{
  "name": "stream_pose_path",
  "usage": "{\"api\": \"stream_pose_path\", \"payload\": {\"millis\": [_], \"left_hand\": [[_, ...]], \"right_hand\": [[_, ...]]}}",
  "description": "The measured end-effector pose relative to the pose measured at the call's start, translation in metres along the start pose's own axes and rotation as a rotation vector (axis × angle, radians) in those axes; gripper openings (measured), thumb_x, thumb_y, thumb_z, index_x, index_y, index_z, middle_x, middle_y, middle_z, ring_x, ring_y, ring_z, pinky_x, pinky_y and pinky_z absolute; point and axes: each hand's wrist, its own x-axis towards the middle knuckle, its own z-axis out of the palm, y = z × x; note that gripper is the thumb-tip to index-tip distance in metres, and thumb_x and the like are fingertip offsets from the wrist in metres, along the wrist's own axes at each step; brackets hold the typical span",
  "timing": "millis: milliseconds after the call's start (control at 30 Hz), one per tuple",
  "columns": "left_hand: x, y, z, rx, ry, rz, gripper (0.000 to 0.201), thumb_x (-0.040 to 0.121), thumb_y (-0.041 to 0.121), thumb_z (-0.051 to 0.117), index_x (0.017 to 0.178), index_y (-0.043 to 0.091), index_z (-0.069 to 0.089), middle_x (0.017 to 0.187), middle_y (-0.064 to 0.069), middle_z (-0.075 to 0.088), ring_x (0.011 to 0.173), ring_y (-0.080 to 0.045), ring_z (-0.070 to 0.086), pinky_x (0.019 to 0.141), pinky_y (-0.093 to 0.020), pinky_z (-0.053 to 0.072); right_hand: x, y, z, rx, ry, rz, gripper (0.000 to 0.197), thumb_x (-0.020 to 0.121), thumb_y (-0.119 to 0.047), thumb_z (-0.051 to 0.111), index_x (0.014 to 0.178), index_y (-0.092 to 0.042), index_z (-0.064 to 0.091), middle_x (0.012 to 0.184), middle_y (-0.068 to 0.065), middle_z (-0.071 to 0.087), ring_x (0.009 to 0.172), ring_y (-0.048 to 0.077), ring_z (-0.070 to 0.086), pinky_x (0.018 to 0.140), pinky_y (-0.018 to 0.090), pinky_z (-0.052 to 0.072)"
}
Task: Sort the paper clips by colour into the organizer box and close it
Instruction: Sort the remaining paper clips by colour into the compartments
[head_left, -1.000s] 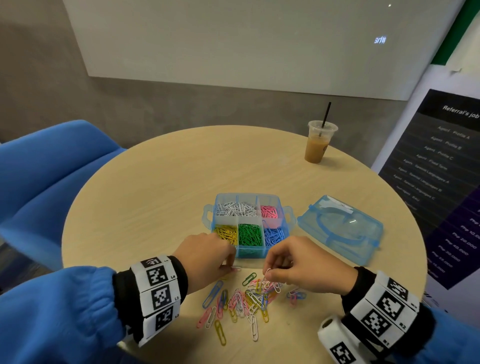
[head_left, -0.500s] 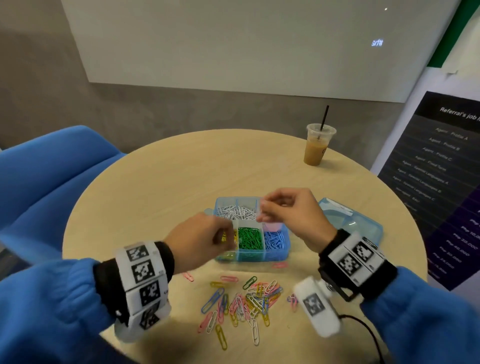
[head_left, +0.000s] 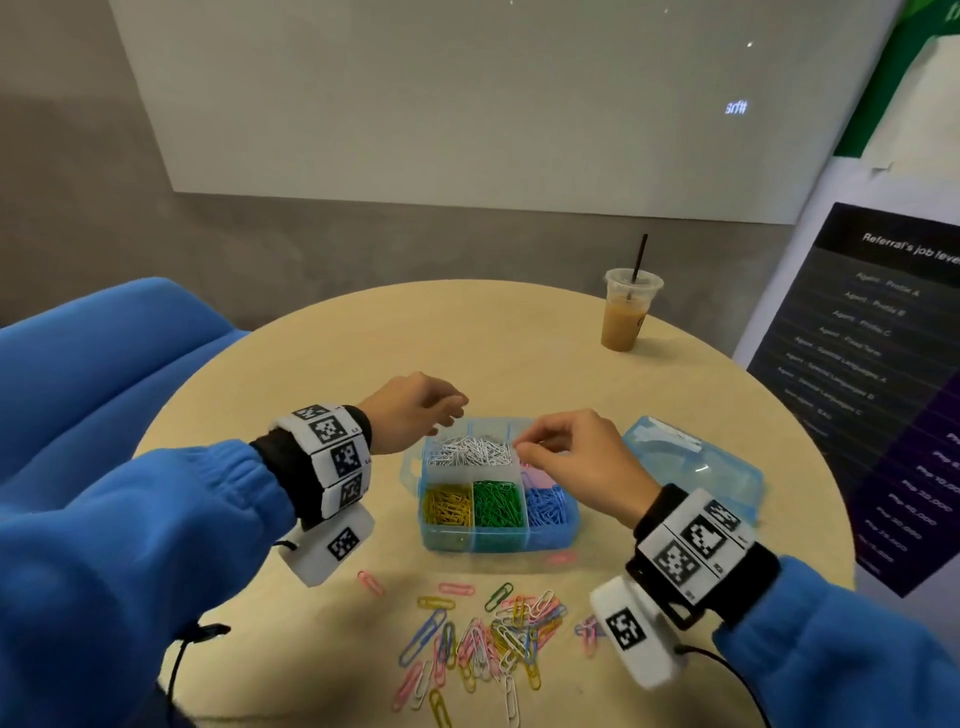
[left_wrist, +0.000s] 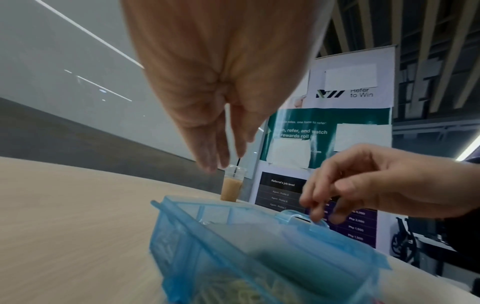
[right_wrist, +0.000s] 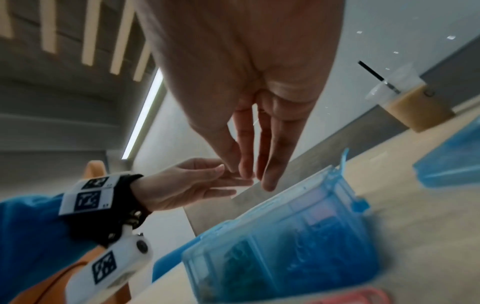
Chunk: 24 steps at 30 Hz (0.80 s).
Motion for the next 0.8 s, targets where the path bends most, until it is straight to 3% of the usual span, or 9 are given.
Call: {"api": "stream_pose_path", "payload": {"millis": [67,167,233,333,400,467,600,700,800], "left_hand": [[-0.004,-0.001,-0.002,0.057,-0.024,0.079,0.032,0.103,0.022,0.044,0.13,0.016,0.06,0.13,-0.001,0.063,0.117,-0.016,0.058,0.102,-0.035,0.047],[-0.017,0.002,-0.001,0.002,-0.037,0.208,0.032,0.103,0.016,0.043,0.13,0.024,0.06,0.134,0.008,0.059,0.124,-0.004,0.051,0.106,-0.021,0.04],[-0.03,0.007,0.002,-0.041,-0.045,0.255,0.029,0.102,0.016,0.046,0.124,0.024,0.063,0.126,0.009,0.064,0.116,-0.001,0.056,0.1,-0.016,0.044],[-0.053,0.014,0.01,0.005,-0.094,0.288,0.022,0.099,0.017,0.052,0.113,0.022,0.069,0.108,0.011,0.07,0.097,-0.001,0.064,0.084,-0.02,0.052],[-0.069,0.016,0.019,0.132,-0.115,0.336,0.017,0.097,0.021,0.056,0.107,0.025,0.07,0.102,0.015,0.068,0.089,-0.001,0.063,0.075,-0.018,0.051],[-0.084,0.017,0.029,0.27,-0.117,0.369,0.009,0.094,0.03,0.06,0.099,0.03,0.067,0.095,0.017,0.064,0.082,-0.001,0.06,0.072,-0.025,0.051],[-0.103,0.015,0.048,0.392,-0.27,0.308,0.013,0.088,0.044,0.064,0.096,0.034,0.061,0.095,0.018,0.057,0.08,-0.001,0.054,0.07,-0.027,0.048],[-0.108,0.015,0.059,0.392,-0.42,0.351,0.016,0.088,0.039,0.066,0.102,0.034,0.061,0.106,0.018,0.054,0.088,-0.001,0.053,0.076,-0.027,0.048],[-0.107,0.019,0.069,0.453,-0.474,0.36,0.021,0.089,0.039,0.064,0.11,0.035,0.06,0.103,0.019,0.043,0.092,-0.004,0.052,0.073,-0.025,0.044]], "right_hand": [[-0.013,0.001,-0.003,-0.083,-0.043,-0.058,0.009,0.088,-0.016,0.067,0.089,-0.013,0.076,0.088,-0.003,0.074,0.083,0.004,0.068,0.068,0.005,0.046],[-0.027,0.001,-0.004,-0.154,-0.104,-0.132,0.009,0.088,-0.013,0.067,0.086,-0.015,0.075,0.087,-0.004,0.072,0.078,0.003,0.065,0.063,0.006,0.044],[-0.033,0.002,-0.002,-0.192,-0.174,-0.199,0.01,0.087,-0.011,0.067,0.086,-0.016,0.076,0.084,-0.005,0.072,0.074,0.003,0.064,0.063,0.006,0.043],[-0.042,0.003,0.006,-0.332,-0.301,-0.344,0.01,0.087,-0.014,0.068,0.089,-0.017,0.077,0.087,-0.006,0.071,0.078,0.003,0.061,0.069,0.007,0.042],[-0.045,0.003,0.01,-0.417,-0.298,-0.426,0.009,0.088,-0.017,0.067,0.091,-0.019,0.076,0.094,-0.006,0.068,0.088,0.006,0.059,0.077,0.018,0.046],[-0.047,0.0,0.009,-0.456,-0.298,-0.472,0.007,0.088,-0.017,0.067,0.088,-0.019,0.074,0.096,-0.004,0.064,0.091,0.01,0.057,0.079,0.027,0.047],[-0.055,0.0,0.007,-0.613,-0.508,-0.421,0.012,0.088,-0.018,0.065,0.096,-0.022,0.074,0.096,-0.005,0.064,0.082,0.007,0.056,0.072,0.023,0.042],[-0.061,0.005,0.008,-0.691,-0.586,-0.354,0.017,0.088,-0.022,0.066,0.105,-0.022,0.071,0.101,-0.005,0.066,0.09,0.01,0.059,0.073,0.02,0.038],[-0.06,0.007,0.005,-0.71,-0.635,-0.295,0.015,0.086,-0.026,0.069,0.1,-0.021,0.069,0.091,-0.007,0.065,0.077,0.005,0.052,0.072,0.024,0.044]]}}
